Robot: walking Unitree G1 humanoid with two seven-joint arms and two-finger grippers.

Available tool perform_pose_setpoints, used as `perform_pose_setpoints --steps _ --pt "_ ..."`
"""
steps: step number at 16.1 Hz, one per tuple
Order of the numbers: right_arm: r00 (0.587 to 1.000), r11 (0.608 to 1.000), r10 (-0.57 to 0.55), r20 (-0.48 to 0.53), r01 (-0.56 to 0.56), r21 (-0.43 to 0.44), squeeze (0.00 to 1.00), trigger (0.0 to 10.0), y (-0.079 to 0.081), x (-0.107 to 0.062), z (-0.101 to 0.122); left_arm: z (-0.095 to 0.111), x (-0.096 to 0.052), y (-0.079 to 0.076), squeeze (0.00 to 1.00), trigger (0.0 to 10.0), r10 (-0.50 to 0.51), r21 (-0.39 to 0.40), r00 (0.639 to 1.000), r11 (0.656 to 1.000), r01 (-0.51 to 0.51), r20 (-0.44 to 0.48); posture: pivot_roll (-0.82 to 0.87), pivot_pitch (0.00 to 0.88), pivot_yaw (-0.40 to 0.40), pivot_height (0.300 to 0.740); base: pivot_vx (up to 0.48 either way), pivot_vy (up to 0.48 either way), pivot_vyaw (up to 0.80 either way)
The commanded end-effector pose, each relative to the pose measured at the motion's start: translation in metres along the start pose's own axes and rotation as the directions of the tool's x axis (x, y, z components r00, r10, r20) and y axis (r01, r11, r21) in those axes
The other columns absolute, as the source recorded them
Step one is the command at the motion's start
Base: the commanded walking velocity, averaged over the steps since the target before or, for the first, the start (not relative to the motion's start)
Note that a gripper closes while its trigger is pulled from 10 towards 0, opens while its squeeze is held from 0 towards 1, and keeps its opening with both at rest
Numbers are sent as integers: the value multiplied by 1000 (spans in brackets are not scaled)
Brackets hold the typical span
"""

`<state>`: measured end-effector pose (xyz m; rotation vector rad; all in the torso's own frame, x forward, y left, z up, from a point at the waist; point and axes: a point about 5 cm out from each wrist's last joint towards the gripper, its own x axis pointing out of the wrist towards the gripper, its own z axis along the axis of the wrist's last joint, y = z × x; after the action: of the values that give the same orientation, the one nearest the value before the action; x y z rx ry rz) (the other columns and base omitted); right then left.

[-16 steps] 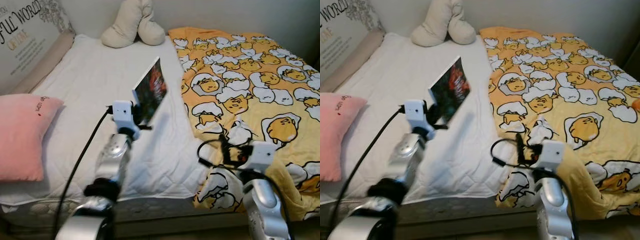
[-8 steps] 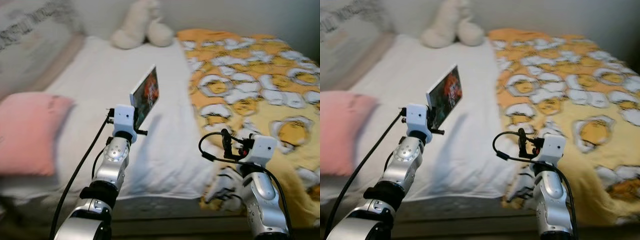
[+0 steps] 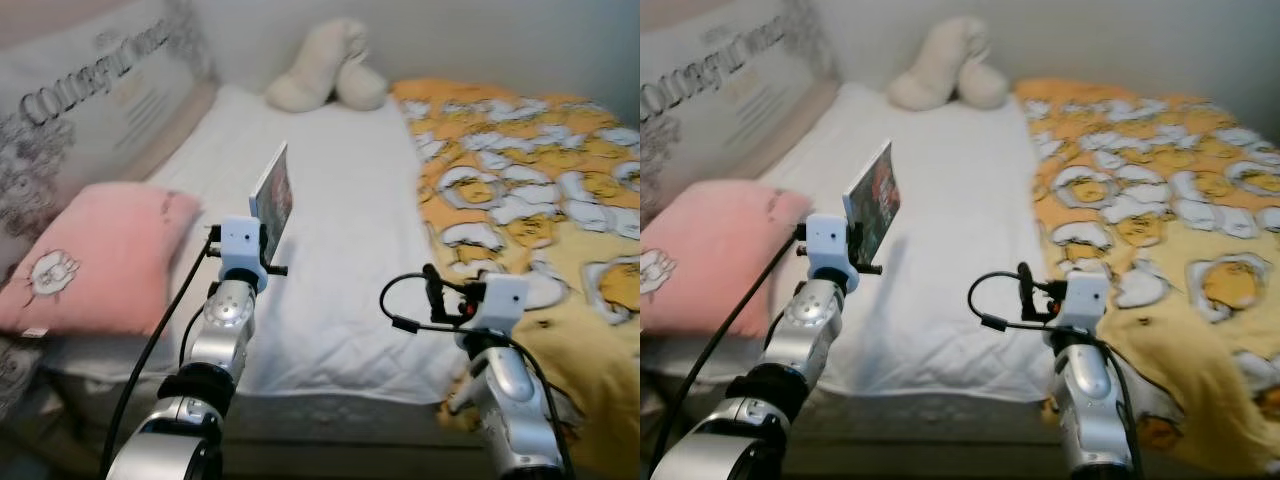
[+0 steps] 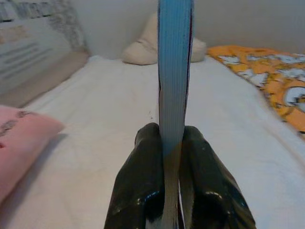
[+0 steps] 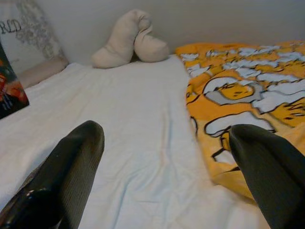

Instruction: Clean up the room

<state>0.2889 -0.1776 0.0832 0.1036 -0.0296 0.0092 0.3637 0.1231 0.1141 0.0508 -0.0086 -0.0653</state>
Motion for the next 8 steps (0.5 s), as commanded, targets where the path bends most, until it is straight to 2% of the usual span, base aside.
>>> perform_pose_setpoints --steps 1,8 --pt "1000 1000 20 4 -20 -13 0 10000 4 2 0 17 7 -7 0 10000 -32 16 997 999 31 64 24 0 42 740 480 0 0" --pt "999 999 42 -15 -42 -11 0 10000 8 2 -5 18 9 -4 0 10000 -25 20 998 1000 23 62 38 0 41 740 480 0 0"
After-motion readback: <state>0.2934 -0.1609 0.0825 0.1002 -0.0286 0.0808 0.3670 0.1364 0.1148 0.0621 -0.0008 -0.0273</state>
